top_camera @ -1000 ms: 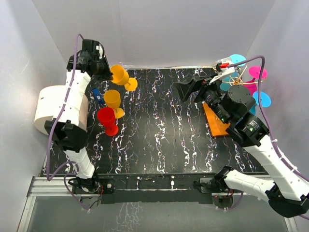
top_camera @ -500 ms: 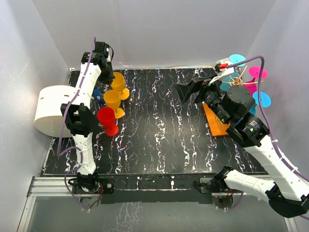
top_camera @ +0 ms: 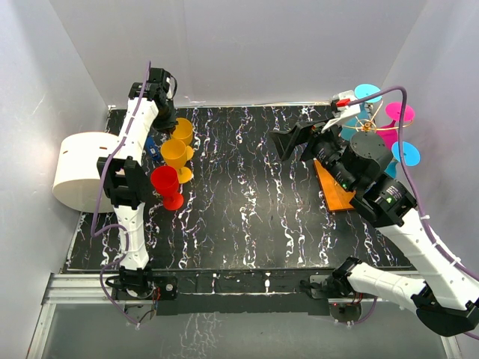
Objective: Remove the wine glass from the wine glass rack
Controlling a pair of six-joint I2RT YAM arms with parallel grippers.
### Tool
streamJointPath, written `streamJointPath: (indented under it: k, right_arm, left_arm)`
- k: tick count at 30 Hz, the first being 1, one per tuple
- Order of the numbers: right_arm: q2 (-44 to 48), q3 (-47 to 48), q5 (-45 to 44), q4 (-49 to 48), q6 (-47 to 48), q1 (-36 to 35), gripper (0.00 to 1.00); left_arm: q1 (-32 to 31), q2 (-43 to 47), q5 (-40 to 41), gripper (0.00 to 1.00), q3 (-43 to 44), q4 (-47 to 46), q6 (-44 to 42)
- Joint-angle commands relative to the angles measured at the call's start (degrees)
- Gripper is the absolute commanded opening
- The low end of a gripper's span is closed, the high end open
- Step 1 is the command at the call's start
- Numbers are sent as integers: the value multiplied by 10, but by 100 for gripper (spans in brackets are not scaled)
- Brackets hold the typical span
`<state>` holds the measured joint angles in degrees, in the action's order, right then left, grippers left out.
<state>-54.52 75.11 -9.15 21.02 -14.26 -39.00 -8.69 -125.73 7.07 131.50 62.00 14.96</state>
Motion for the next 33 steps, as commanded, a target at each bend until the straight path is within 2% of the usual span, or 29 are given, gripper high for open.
streamJointPath:
  k: [1, 10, 17, 21, 24, 28, 33]
  right_arm:
    - [0, 2, -1, -19, 2, 0, 98]
    - [1, 2, -3, -13, 2, 0, 98]
    - [1, 14, -11, -1, 11, 0, 98]
    - [0, 33, -37, 34, 33, 0, 98]
    - [5, 48, -74, 72, 53, 0, 98]
    - [13, 66, -151, 125, 91, 0, 98]
    - [-1, 110, -283, 185, 139, 0, 98]
  left_arm:
    - [3, 1, -1, 15, 0, -2, -8]
    - [6, 2, 6, 26, 3, -6, -10]
    - [6, 57, 28, 50, 42, 0, -12]
    - [6, 129, 11, 65, 21, -23, -13]
    - [6, 217, -46, 72, -51, -80, -14]
    - [6, 357, -144, 78, -207, -215, 0]
    - [1, 518, -305, 88, -425, -450, 22]
